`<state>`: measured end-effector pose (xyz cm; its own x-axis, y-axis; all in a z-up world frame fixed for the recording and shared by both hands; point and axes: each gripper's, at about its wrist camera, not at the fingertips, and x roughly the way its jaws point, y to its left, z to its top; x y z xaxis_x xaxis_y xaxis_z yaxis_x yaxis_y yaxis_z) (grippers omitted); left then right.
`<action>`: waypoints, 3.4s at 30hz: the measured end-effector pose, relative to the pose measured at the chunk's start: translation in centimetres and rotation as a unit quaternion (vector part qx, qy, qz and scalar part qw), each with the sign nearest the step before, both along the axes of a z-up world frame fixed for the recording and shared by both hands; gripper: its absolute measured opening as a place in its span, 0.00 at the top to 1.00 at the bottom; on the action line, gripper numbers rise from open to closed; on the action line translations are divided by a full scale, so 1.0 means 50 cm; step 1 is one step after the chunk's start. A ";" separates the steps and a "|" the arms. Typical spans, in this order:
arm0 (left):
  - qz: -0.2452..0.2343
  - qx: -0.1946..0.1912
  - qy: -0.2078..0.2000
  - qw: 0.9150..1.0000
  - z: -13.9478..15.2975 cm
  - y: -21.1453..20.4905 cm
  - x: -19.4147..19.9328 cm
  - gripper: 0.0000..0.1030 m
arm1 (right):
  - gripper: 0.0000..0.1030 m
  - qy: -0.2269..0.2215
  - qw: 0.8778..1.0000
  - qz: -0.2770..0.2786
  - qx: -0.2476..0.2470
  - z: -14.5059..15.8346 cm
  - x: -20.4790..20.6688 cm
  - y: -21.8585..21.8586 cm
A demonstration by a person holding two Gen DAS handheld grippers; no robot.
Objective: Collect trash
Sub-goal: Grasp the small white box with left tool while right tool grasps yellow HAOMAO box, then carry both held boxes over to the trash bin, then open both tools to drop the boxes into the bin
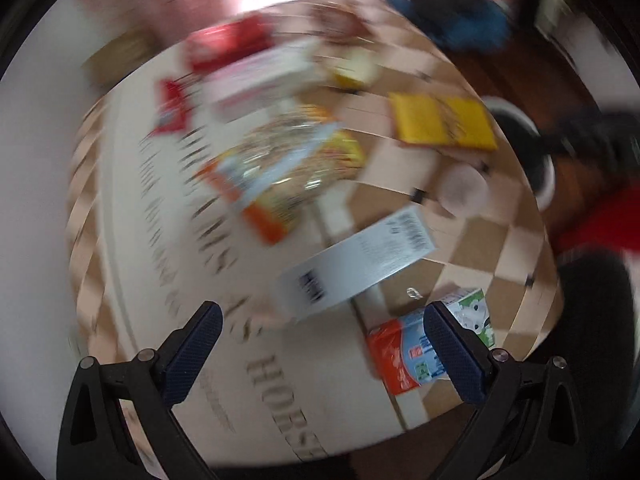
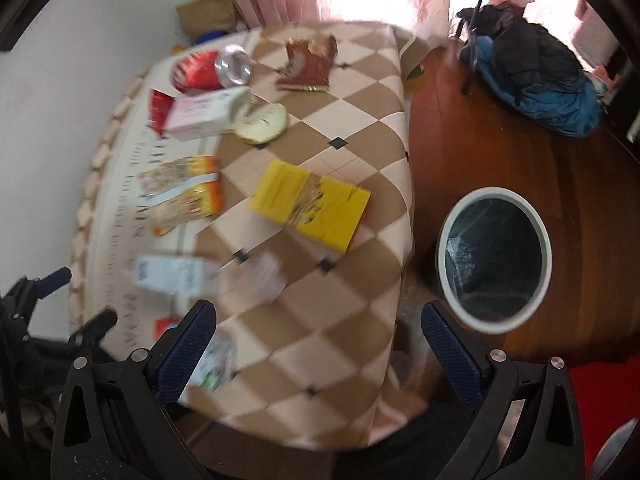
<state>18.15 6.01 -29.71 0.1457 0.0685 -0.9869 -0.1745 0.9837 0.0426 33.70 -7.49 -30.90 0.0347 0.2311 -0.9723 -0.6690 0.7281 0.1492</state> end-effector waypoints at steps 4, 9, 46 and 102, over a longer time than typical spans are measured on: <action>-0.082 0.004 0.042 0.996 -0.049 -0.024 0.037 0.27 | 0.00 0.013 0.999 0.015 -0.025 -0.050 0.041 0.024; -0.088 -0.006 0.052 0.995 -0.071 -0.011 0.050 0.57 | 0.00 0.022 0.999 0.029 -0.038 -0.087 0.061 0.033; 0.224 -0.005 -0.007 0.974 -0.163 0.178 -0.081 0.69 | 0.19 0.003 0.992 0.095 -0.077 -0.169 0.026 0.175; 0.081 -0.207 -0.014 0.975 -0.113 -0.408 0.648 0.47 | 0.35 0.073 0.934 -0.333 0.107 -0.167 0.328 -0.653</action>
